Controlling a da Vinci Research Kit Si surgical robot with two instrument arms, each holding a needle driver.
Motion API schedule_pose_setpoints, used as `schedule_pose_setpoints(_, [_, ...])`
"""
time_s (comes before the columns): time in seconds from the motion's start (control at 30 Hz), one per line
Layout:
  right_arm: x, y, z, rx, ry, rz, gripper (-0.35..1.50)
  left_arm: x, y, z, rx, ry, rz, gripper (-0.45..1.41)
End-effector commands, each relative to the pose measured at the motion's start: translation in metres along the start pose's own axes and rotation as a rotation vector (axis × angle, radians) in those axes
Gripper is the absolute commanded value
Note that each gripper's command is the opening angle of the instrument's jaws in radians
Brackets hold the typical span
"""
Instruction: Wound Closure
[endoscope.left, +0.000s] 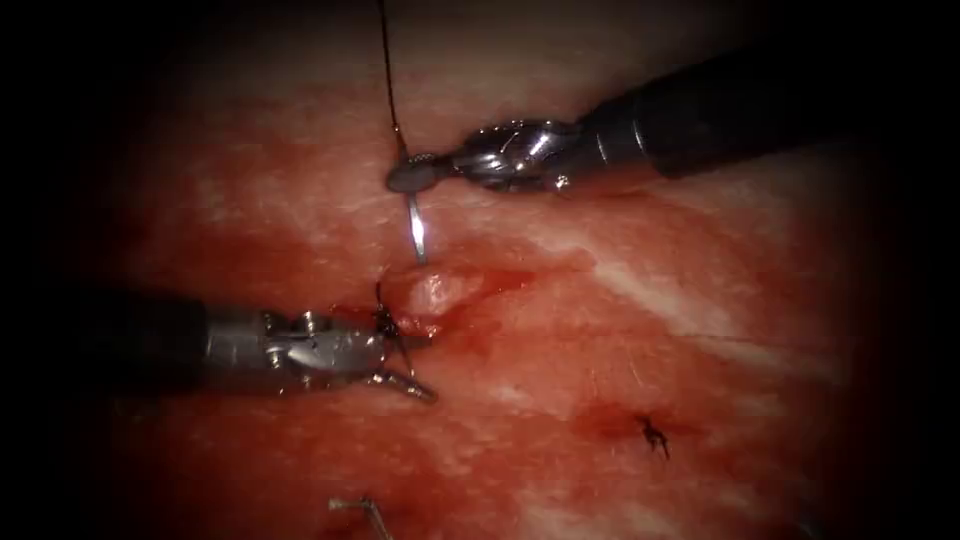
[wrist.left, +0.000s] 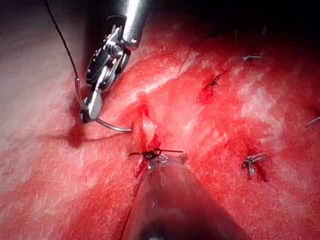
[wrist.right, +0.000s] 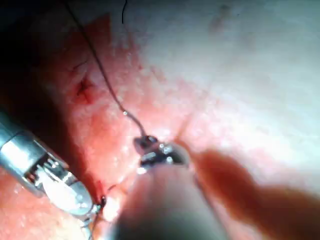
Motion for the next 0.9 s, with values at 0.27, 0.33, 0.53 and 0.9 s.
schedule_pose_setpoints(0.27, [-0.0024, -0.0006, 0.0014, 0.043, -0.036, 0.066, -0.35, -0.0005, 0.0002, 0.0008, -0.002, -0.002, -0.001, 0.39])
schedule_pose_setpoints(0.33, [-0.0030, -0.0008, 0.0015, 0.052, -0.045, 0.061, -0.35, -0.0005, 0.0002, 0.0008, -0.002, -0.002, -0.001, 0.39])
schedule_pose_setpoints(0.53, [-0.0049, -0.0018, 0.0016, 0.071, -0.061, 0.097, -0.35, -0.0005, 0.0001, 0.0007, -0.003, -0.002, -0.002, 0.39])
schedule_pose_setpoints(0.9, [-0.0058, -0.0031, 0.0012, 0.102, -0.044, 0.162, -0.35, -0.0005, 0.0001, 0.0007, -0.004, -0.002, -0.001, 0.39])
